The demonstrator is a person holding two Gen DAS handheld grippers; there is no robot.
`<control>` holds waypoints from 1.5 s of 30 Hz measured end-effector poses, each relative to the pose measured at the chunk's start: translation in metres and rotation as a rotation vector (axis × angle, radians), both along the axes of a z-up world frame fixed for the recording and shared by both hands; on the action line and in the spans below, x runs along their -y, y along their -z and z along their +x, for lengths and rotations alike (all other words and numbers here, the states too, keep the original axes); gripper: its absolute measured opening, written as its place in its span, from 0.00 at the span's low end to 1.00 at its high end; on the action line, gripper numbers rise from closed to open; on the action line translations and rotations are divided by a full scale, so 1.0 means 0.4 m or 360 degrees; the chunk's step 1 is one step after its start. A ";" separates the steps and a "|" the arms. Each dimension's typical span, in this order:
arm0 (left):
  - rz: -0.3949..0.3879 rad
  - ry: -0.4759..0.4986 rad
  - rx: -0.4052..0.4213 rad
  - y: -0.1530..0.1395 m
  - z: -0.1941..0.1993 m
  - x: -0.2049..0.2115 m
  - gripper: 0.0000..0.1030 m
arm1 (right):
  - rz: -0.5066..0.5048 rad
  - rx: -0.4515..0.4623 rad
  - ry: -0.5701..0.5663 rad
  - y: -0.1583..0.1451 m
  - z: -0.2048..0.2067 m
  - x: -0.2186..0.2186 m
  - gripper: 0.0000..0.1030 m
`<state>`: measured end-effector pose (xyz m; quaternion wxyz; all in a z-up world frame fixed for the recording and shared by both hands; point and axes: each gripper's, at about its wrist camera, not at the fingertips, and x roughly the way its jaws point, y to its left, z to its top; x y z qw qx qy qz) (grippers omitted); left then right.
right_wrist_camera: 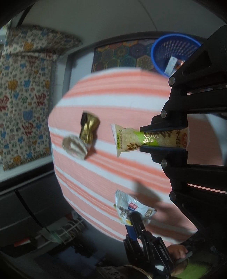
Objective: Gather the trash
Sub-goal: 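Carry both items over the blue wastebasket and open both tools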
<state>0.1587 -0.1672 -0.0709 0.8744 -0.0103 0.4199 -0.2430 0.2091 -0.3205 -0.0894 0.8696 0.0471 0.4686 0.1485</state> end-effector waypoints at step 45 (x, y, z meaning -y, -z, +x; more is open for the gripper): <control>-0.0064 0.0357 -0.0198 0.217 0.151 0.805 0.56 | 0.0005 0.0003 0.0976 0.189 -0.167 0.695 0.95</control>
